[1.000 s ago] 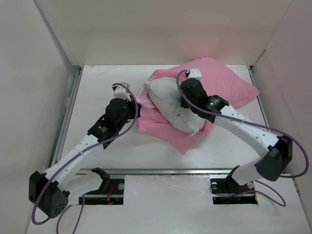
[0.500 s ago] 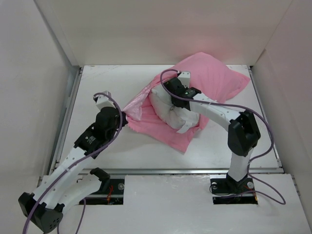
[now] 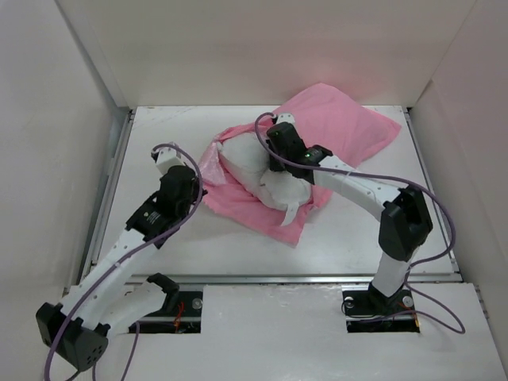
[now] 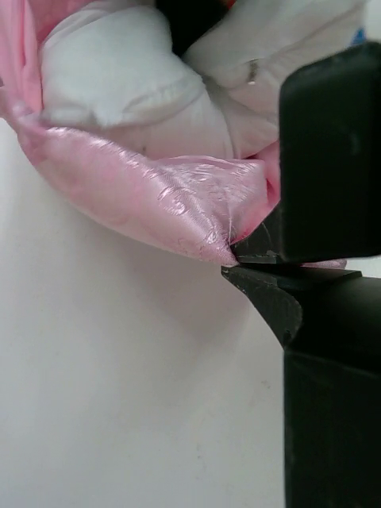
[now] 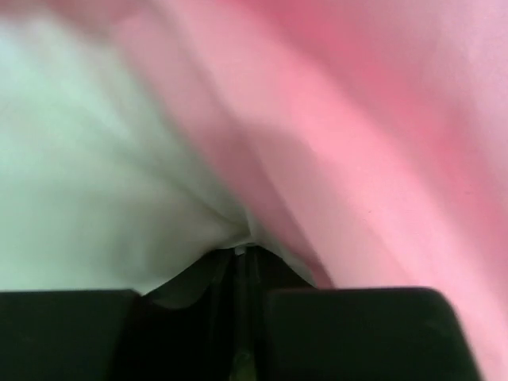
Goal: Put the pillow into the pillowcase
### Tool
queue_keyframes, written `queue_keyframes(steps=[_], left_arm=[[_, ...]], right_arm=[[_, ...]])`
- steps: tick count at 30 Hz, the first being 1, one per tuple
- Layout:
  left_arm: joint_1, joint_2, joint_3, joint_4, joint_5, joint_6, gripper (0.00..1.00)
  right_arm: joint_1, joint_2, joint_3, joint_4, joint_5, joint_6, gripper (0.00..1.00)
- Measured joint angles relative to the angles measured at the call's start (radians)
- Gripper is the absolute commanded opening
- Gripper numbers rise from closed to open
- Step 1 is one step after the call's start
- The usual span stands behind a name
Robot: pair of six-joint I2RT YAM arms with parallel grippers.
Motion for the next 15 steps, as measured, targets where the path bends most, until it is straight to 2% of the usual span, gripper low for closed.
queue_keyframes(steps=[1,2,5,8,9,10,11,13,14,15], left_arm=[[0.008,0.031,0.007,0.010,-0.007,0.005,0.00],[0.019,0.068,0.018,0.020,-0.014,0.010,0.00],[0.078,0.177,0.048,0.062,-0.024,0.025,0.00],[0.181,0.253,0.058,0.105,-0.001,0.032,0.00],[0.224,0.274,0.060,0.111,0.012,0.032,0.04],[0.259,0.290,0.061,0.111,0.018,0.032,0.39],[0.298,0.305,0.065,0.111,0.025,0.036,0.57],[0.364,0.320,0.076,0.108,0.027,0.035,0.80],[0.395,0.322,0.082,0.109,0.029,0.036,1.00],[0.418,0.319,0.089,0.108,0.027,0.038,1.00]], right_arm=[[0.003,-0.019,-0.014,0.023,-0.046,-0.030,0.23],[0.007,-0.042,-0.032,0.045,-0.106,-0.065,0.37],[0.009,-0.133,-0.077,0.072,-0.277,-0.167,0.61],[0.006,-0.228,-0.095,0.081,-0.398,-0.267,0.71],[0.006,-0.257,-0.095,0.080,-0.418,-0.296,0.78],[0.006,-0.283,-0.093,0.080,-0.433,-0.323,0.79],[0.008,-0.302,-0.088,0.077,-0.440,-0.351,0.82],[0.015,-0.314,-0.063,0.065,-0.439,-0.400,0.83],[0.019,-0.309,-0.048,0.061,-0.435,-0.423,0.83],[0.024,-0.300,-0.033,0.055,-0.431,-0.446,0.88]])
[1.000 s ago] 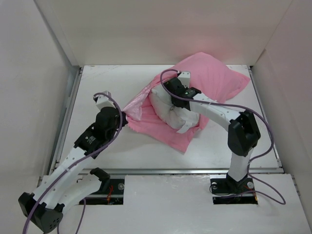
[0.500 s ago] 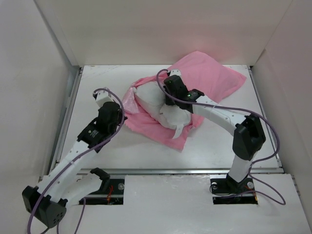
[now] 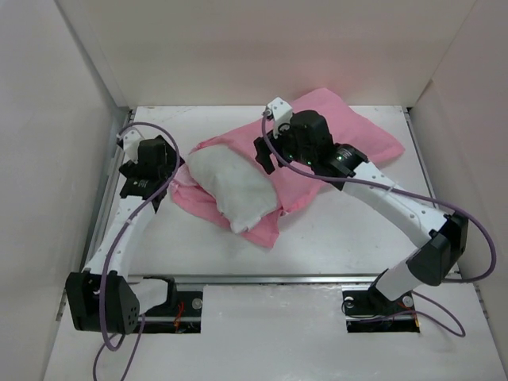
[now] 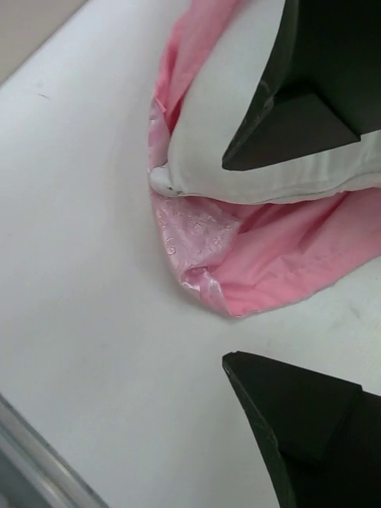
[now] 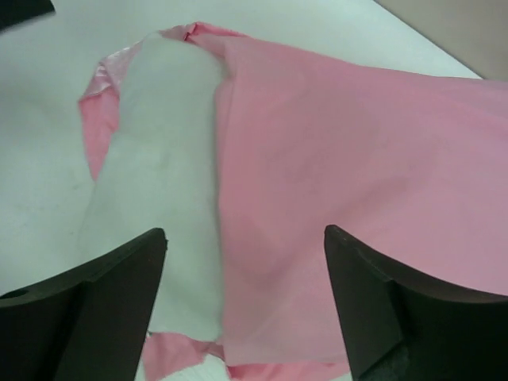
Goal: Put the pillow into the pillowcase
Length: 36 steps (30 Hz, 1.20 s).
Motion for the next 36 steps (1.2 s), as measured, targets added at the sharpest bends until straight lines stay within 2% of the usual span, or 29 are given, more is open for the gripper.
queue_keyframes(steps=[6,8,10,11,12,16,18,20,23,24,27,28,30,33,36], left_arm=[[0.046,-0.060,0.011,0.006,0.069,0.011,1.00],[0.046,-0.110,-0.014,0.037,0.142,0.019,1.00],[0.031,-0.169,-0.060,0.077,0.230,0.032,1.00],[0.011,-0.195,-0.083,0.100,0.280,0.037,1.00],[-0.020,-0.212,-0.099,0.117,0.328,0.043,1.00],[-0.213,-0.181,-0.100,0.176,0.441,0.082,1.00],[-0.304,-0.124,-0.083,0.194,0.475,0.105,1.00],[-0.352,-0.063,-0.077,0.219,0.517,0.121,0.95],[-0.370,0.008,-0.077,0.230,0.553,0.130,0.87],[-0.375,0.023,-0.077,0.230,0.558,0.132,0.79],[-0.378,0.042,-0.077,0.237,0.557,0.136,0.64],[-0.380,0.043,-0.077,0.240,0.552,0.136,0.55],[-0.380,0.046,-0.077,0.246,0.543,0.137,0.46],[-0.380,0.058,-0.077,0.251,0.531,0.134,0.39],[-0.381,0.068,-0.078,0.258,0.527,0.134,0.38]], right_arm=[[0.077,0.109,0.089,-0.068,0.075,-0.096,0.91],[0.097,0.130,0.089,-0.080,0.090,-0.100,0.84],[0.108,0.136,0.080,-0.090,0.107,-0.092,0.66],[0.109,0.136,0.076,-0.090,0.126,-0.080,0.42],[0.109,0.136,0.072,-0.089,0.151,-0.070,0.38],[0.106,0.149,0.069,-0.084,0.275,-0.014,0.39],[0.105,0.169,0.069,-0.085,0.319,0.006,0.46],[0.104,0.194,0.069,-0.088,0.335,0.021,0.52],[0.104,0.220,0.069,-0.097,0.335,0.033,0.54],[0.104,0.224,0.069,-0.100,0.333,0.035,0.55],[0.104,0.224,0.069,-0.102,0.330,0.047,0.58],[0.104,0.222,0.069,-0.103,0.327,0.049,0.58],[0.103,0.218,0.067,-0.106,0.309,0.053,0.60],[0.102,0.193,0.051,-0.104,0.257,0.051,0.62],[0.102,0.172,0.035,-0.105,0.239,0.051,0.62]])
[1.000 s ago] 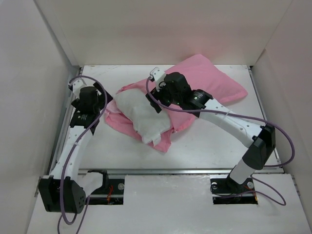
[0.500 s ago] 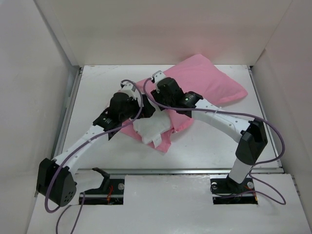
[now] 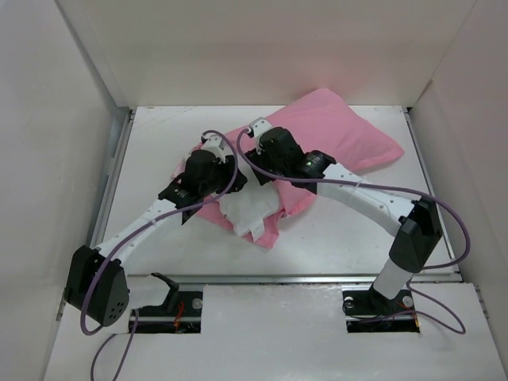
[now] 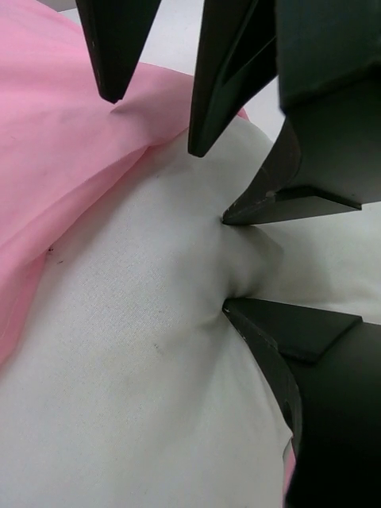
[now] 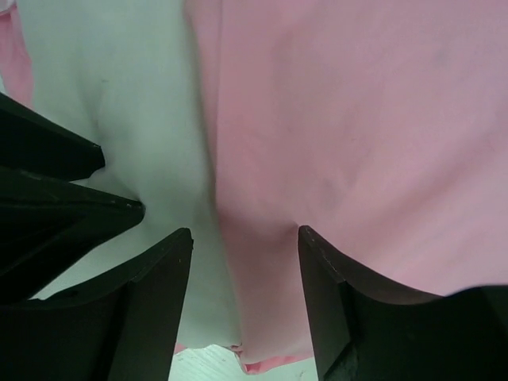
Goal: Put the pillow into the pillowcase
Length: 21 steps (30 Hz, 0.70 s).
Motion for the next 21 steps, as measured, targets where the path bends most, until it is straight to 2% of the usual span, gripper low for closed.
queue_keyframes(steps=[2,6,8,9,10,13,15,21], left_arm=[[-0.002,0.002,0.000,0.000,-0.002,0.000,0.36],[-0.006,0.002,0.000,0.002,-0.005,-0.001,0.34],[-0.006,0.003,0.000,0.004,-0.006,0.000,0.32],[-0.006,0.004,0.000,0.006,-0.007,0.000,0.32],[-0.006,0.005,0.000,0.008,-0.007,0.000,0.32],[-0.006,0.020,0.000,0.024,-0.010,0.000,0.27],[-0.008,0.045,0.000,0.048,-0.011,-0.001,0.25],[-0.031,0.185,0.025,0.163,-0.017,-0.004,0.22]], right_arm=[[0.000,0.002,-0.001,0.001,0.014,0.000,0.60],[0.000,0.027,0.000,0.003,0.106,0.003,0.44],[0.000,0.045,0.000,0.003,0.150,0.005,0.16],[0.000,0.053,0.000,0.003,0.172,0.010,0.06],[0.000,0.059,0.001,0.002,0.185,0.009,0.00],[0.000,0.076,0.025,-0.012,0.189,0.011,0.00],[-0.003,0.075,0.055,-0.037,0.121,0.007,0.00],[-0.029,0.037,0.139,-0.087,-0.298,-0.015,0.00]])
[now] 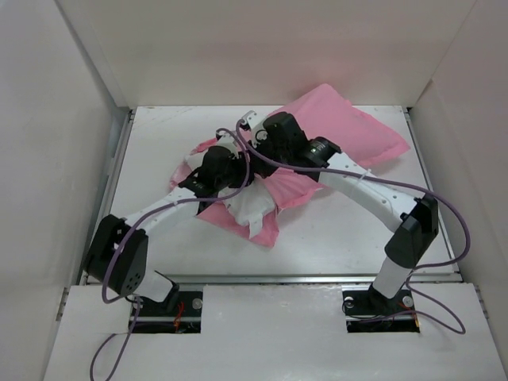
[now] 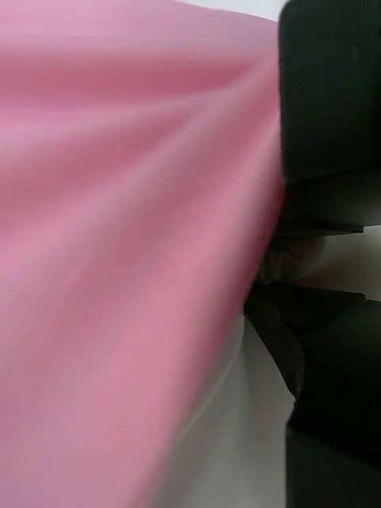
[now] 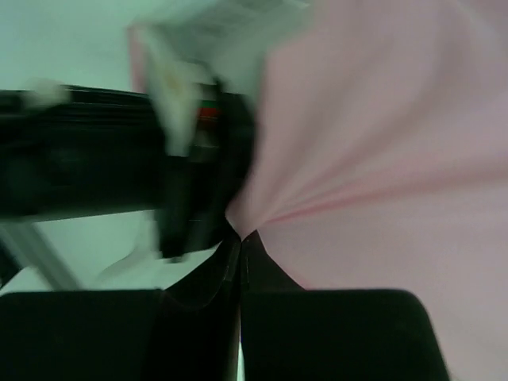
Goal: Put the pillow into the pillowcase
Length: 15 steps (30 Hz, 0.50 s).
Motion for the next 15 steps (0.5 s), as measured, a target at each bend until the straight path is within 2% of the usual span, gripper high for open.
queue_keyframes(steps=[3,8,9,10,12,13,14,15], left_arm=[[-0.026,0.063,0.048,0.029,-0.025,-0.011,0.20],[-0.042,0.076,0.058,0.043,-0.085,-0.047,0.20],[-0.043,0.076,0.055,0.053,-0.097,-0.053,0.38],[-0.047,0.074,0.051,0.058,-0.109,-0.059,0.54],[-0.050,0.067,0.039,0.069,-0.126,-0.071,0.65],[-0.051,0.060,0.029,0.070,-0.142,-0.077,0.75],[-0.051,0.048,0.012,0.069,-0.157,-0.080,0.78],[-0.051,0.030,-0.005,0.065,-0.171,-0.082,0.81]], right_arm=[[-0.018,0.008,0.035,-0.024,-0.162,-0.006,0.00],[-0.110,0.048,0.058,-0.022,-0.451,-0.013,0.02],[-0.131,0.054,0.051,-0.004,-0.512,-0.006,0.05],[-0.150,0.056,0.038,0.024,-0.552,0.004,0.19],[-0.178,0.055,0.016,0.044,-0.611,0.033,0.32],[-0.183,0.050,0.008,0.047,-0.627,0.047,0.38],[-0.187,0.041,-0.005,0.051,-0.632,0.058,0.51],[-0.188,0.023,-0.025,0.056,-0.644,0.071,0.56]])
